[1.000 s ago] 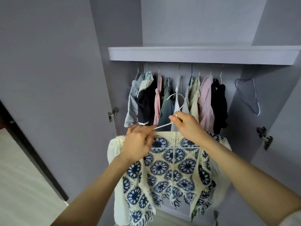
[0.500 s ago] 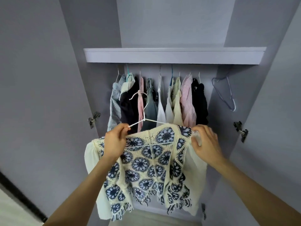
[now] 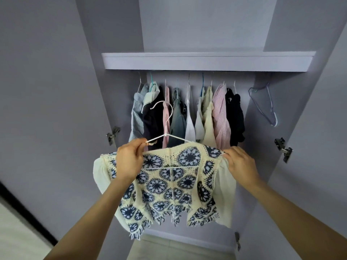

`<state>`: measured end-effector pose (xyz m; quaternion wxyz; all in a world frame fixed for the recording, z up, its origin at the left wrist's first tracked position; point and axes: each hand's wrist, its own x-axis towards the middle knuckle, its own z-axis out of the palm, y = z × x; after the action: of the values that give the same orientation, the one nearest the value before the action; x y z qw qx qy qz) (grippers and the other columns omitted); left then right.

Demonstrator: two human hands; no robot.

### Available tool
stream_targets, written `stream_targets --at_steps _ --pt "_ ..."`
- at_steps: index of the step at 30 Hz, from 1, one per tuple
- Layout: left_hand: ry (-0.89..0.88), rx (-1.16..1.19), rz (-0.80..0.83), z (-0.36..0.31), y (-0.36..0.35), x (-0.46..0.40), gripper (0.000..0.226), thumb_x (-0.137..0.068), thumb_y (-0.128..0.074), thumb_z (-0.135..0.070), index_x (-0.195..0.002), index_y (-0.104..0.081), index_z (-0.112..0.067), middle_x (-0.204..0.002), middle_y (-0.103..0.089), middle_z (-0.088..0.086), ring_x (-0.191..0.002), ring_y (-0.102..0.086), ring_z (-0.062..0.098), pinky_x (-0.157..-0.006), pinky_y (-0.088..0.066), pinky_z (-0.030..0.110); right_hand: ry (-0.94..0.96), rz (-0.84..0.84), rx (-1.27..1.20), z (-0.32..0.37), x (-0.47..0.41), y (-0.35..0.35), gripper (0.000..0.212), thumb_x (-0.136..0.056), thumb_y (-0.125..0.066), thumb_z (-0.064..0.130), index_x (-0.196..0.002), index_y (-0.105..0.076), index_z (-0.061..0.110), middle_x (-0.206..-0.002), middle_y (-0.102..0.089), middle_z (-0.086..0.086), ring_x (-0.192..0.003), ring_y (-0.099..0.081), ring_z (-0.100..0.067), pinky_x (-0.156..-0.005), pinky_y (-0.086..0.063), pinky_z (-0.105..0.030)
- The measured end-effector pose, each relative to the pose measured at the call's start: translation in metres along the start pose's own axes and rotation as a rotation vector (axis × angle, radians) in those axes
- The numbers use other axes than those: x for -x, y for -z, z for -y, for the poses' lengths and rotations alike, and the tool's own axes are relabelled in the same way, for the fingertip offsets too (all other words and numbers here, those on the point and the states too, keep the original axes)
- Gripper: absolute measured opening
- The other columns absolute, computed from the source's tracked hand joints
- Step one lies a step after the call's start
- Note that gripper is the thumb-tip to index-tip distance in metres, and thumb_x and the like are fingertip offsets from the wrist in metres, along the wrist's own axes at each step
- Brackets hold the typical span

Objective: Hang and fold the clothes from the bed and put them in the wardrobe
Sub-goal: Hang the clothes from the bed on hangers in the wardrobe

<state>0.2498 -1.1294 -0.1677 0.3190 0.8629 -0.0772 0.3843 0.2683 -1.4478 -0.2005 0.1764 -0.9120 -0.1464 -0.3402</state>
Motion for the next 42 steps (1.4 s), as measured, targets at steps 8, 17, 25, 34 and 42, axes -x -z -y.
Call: stream_targets --at_steps 8,17,25,34,42 --pt "-0.087 0.047 0.077 0.014 0.005 0.011 0.025 -0.089 -0.051 -0.014 -0.092 -0.072 -0.002 -0.084 -0.069 0.002 -0.065 -0.054 0.012 -0.073 -0.048 0.035 -0.271 0.04 -0.309 -0.005 -0.018 0.007 0.015 -0.093 -0.052 0.007 -0.089 -0.066 0.004 -0.088 -0.067 -0.009 -0.082 -0.061 -0.028 -0.075 -0.05 -0.043" --pt "0.019 0.094 0.047 0.005 -0.003 0.006 0.015 -0.092 -0.056 -0.005 -0.095 -0.071 -0.003 -0.09 -0.066 0.0 -0.059 -0.046 0.005 -0.063 -0.039 0.023 -0.017 0.225 -0.3 0.008 -0.005 0.016 0.017 -0.093 -0.055 0.012 -0.106 -0.066 0.008 -0.097 -0.067 -0.002 -0.086 -0.064 -0.02 -0.074 -0.05 -0.033" --pt "0.051 0.252 0.146 -0.021 -0.034 -0.001 0.016 -0.092 -0.055 -0.001 -0.094 -0.071 -0.002 -0.091 -0.064 -0.004 -0.086 -0.06 0.02 -0.08 -0.046 0.031 0.072 0.34 -0.089 0.015 0.002 0.037 0.018 -0.095 -0.051 0.031 -0.092 -0.056 0.014 -0.071 -0.056 0.004 -0.062 -0.053 -0.016 -0.057 -0.042 -0.031" --pt "0.047 0.285 0.512 -0.07 -0.109 -0.01 0.019 -0.093 -0.056 -0.006 -0.106 -0.07 -0.004 -0.111 -0.058 0.004 -0.105 -0.057 0.023 -0.092 -0.04 0.021 -0.302 0.432 -0.219 -0.021 0.036 0.071 0.025 -0.098 -0.044 0.011 -0.075 -0.05 0.003 -0.059 -0.041 0.004 -0.053 -0.035 -0.007 -0.053 -0.03 -0.022" --pt "0.082 0.23 0.772 -0.1 -0.154 0.003 0.035 -0.095 -0.052 -0.013 -0.13 -0.053 -0.012 -0.133 -0.044 0.014 -0.118 -0.051 0.028 -0.102 -0.036 0.027 -0.819 0.358 -0.119 -0.05 0.072 0.102 0.039 -0.098 -0.043 0.015 -0.059 -0.041 0.018 -0.057 -0.042 0.002 -0.052 -0.038 -0.009 -0.05 -0.031 -0.021"
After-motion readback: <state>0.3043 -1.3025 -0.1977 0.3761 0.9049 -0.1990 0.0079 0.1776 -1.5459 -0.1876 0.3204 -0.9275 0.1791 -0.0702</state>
